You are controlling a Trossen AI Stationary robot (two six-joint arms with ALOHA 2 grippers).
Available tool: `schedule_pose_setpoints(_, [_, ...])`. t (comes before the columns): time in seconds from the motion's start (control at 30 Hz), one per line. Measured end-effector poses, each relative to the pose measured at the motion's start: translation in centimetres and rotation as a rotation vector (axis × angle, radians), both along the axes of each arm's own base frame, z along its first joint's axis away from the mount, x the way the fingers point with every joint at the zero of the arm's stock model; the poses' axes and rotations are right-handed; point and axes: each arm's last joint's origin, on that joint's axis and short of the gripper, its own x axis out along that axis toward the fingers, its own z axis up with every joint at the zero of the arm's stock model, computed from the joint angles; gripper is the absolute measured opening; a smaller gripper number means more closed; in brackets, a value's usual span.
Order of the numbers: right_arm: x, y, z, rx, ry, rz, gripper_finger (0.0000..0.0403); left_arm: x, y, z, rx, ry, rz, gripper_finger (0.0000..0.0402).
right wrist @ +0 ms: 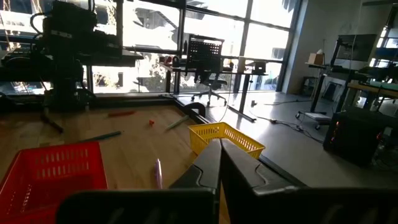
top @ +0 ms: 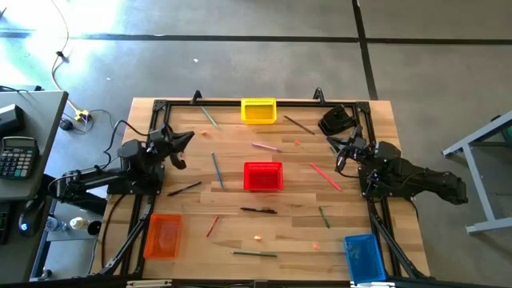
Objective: Sort crayons/erasers/pens/pencils in bins
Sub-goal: Put the blue pencil into the red bin
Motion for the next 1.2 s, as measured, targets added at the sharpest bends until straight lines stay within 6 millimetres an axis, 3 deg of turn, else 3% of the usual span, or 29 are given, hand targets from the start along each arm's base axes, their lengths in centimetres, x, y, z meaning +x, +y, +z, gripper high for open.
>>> schedule_pose_setpoints(0.33, [0.0, 0.0, 0.0, 0.000, 0.000, 0.000, 0.0000, -0.3, -0.2, 1.4, -0.019, -0.192, -0.065, 0.0001])
schedule_pose_setpoints(0.5, [0.0, 0.0, 0.0, 0.000, 0.000, -0.001, 0.0000, 0.3, -0.2, 1.3, -0.107, -0.176, -0.157, 0.0001])
schedule_pose_setpoints(0.6, [0.0, 0.0, 0.0, 0.000, 0.000, 0.000, 0.0000, 0.9, 0.2, 1.1, -0.156, -0.119, -0.106, 0.0000])
schedule_pose_setpoints(0.87, [0.0, 0.0, 0.0, 0.000, 0.000, 0.000, 0.0000, 4.0, 1.3, 3.1, -0.265, 0.092, -0.062, 0.0000])
schedule_pose_setpoints(1.2, [0.0, 0.0, 0.0, 0.000, 0.000, 0.000, 0.0000, 7.6, 1.9, 4.3, -0.609, 0.412, 0.024, 0.0000])
